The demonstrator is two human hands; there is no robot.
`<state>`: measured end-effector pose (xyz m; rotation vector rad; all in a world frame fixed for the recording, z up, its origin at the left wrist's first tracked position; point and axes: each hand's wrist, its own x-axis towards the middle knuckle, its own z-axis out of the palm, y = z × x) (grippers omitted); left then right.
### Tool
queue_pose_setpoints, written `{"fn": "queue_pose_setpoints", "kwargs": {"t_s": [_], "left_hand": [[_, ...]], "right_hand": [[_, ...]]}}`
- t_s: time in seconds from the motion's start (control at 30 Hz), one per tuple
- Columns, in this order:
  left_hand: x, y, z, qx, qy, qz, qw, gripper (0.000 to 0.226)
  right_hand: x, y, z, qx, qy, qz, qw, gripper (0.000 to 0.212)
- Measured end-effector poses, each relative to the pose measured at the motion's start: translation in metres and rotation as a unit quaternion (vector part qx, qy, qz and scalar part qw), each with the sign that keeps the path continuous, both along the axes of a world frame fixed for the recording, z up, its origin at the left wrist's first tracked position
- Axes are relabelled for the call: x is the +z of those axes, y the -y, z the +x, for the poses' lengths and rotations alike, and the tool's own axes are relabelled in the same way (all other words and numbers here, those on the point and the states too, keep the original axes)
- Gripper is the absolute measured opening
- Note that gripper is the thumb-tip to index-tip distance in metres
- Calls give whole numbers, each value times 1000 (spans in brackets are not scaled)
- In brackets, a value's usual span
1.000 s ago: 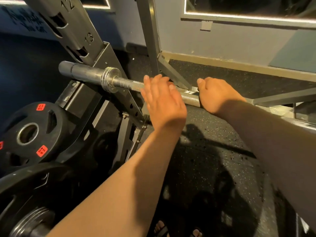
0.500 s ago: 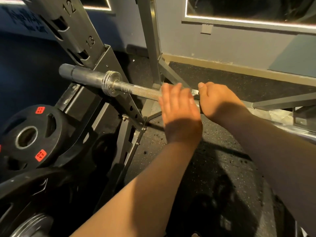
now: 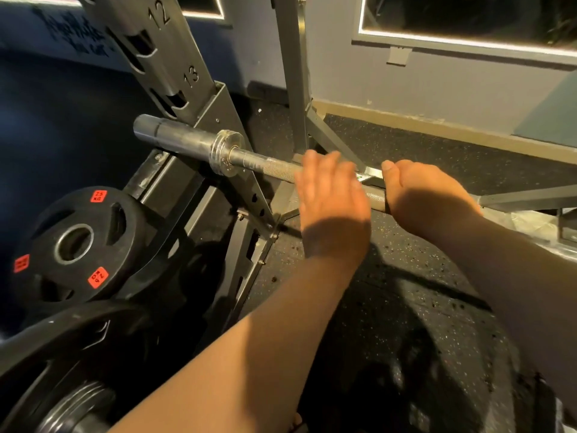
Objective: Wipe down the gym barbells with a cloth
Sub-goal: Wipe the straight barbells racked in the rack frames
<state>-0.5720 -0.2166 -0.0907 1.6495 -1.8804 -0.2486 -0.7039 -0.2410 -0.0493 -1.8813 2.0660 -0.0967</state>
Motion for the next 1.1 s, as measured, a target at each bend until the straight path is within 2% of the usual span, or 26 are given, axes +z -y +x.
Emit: {"fn": "queue_pose_setpoints", "kwargs": {"t_s": [0.03,0.1,0.17,0.3,0.43,0.53,0.63,0.7,0.87,0.97,1.0,1.1], "left_hand": [[-3,-4,3,-52,58,-13,997,53],[-4,0,23,-80,79,-3,994,47],[-3,11,43,-27,57,-2,998,48],[4,26,49,83,-51,-20,995,36],[4,26,45,71,-62,-1,996,33],[7,27,52,51,-33,2,998,36],[3,21,67,-13,-34,4,999,36],[-1,19,84,-59,-27,-8,998,36],[0,29,102,-98,-6,-6,995,39],[15,49,95,-75,-6,-4,997,36],[17,55,93,-51,-5,1,999,34],[13,60,103,-15,-19,-11,1000,32]], "right_hand": [[0,-1,0,-4,6,-12,1000,26],[0,-5,-1,-10,12,-18,1000,25],[-2,-3,-4,14,-1,-16,1000,30],[-1,-2,-3,32,-27,-21,999,30],[10,-9,12,32,-28,-38,998,27],[15,-4,50,69,2,-82,994,39],[10,15,74,20,50,-23,998,53],[2,19,76,9,0,-30,1000,54],[1,21,75,98,-128,-8,987,45],[5,26,76,90,-98,22,991,47],[4,25,76,99,-112,16,989,50],[-3,27,69,108,-111,-21,988,38]]}}
